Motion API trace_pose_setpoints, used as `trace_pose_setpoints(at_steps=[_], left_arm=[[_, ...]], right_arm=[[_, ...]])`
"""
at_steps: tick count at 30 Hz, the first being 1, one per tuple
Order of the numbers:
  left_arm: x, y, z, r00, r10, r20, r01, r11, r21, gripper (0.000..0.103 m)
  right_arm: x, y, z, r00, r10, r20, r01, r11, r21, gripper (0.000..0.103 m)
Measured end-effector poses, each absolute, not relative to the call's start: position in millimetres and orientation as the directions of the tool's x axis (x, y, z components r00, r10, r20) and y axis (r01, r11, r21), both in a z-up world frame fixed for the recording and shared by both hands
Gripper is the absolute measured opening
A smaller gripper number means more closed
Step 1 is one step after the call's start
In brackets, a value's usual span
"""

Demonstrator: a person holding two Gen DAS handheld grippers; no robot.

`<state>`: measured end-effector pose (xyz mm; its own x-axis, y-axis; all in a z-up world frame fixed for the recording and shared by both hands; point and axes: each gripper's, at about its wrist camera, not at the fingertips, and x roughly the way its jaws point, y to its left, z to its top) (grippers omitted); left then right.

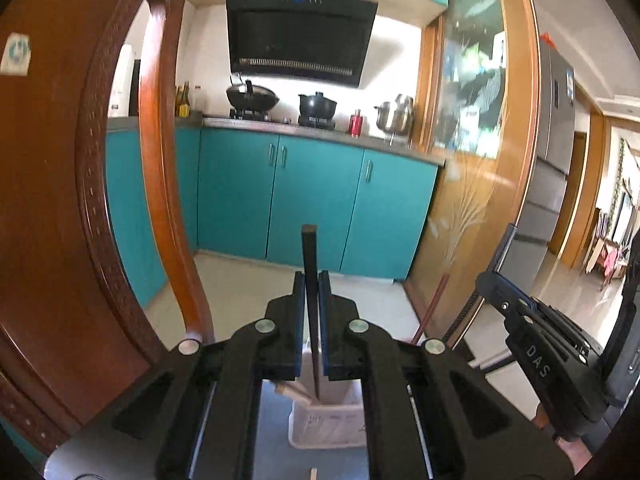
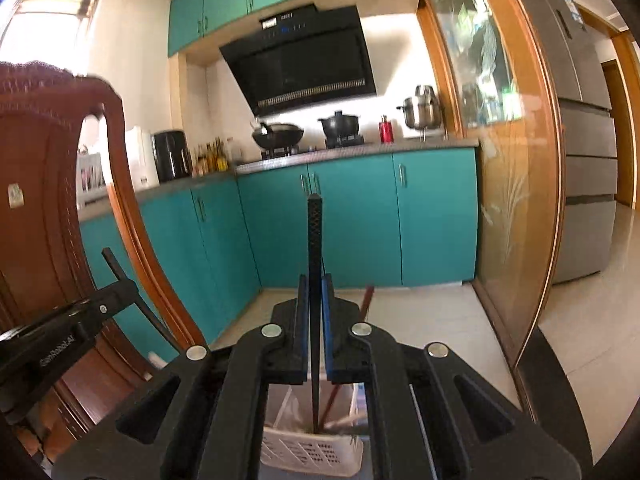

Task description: Organize utensils

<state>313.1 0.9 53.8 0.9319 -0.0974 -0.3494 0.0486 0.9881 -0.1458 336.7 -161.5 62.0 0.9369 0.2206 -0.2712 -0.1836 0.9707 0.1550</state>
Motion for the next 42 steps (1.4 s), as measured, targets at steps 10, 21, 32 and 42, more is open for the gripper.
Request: trace_pose_setpoints(at_steps=[10, 21, 32, 42], left_arm=[[264.5, 13.8, 49.7, 0.938, -0.146, -0.313, 0.1, 0.982, -0.158, 0.038], [275.1, -14.0, -110.2, 0.704, -0.152, -0.694, 0.159, 0.986, -0.055, 0.039], [295.3, 0.0, -153.9, 0.608, -0.059, -0.792, 0.074, 0.997, -0.017, 0.041], [298.9, -14.8, -164.3, 0.574, -0.102, -0.813, 0.135, 0.99, -0.029, 0.049]], right_arm=[[264.8, -204.9, 75.8, 0.974, 0.186, -0.129, -0.159, 0.968, 0.195, 0.052], [279.2, -222.7, -59.1, 0.709, 0.189, -0.679, -0.145, 0.982, 0.121, 0.051], [324.5, -152.2, -149.4, 0.433, 0.177, -0.884, -0.287, 0.957, 0.051, 0.051], [340.3, -175.6, -143.9, 0.483, 0.182, -0.856, -0.189, 0.977, 0.102, 0.007]])
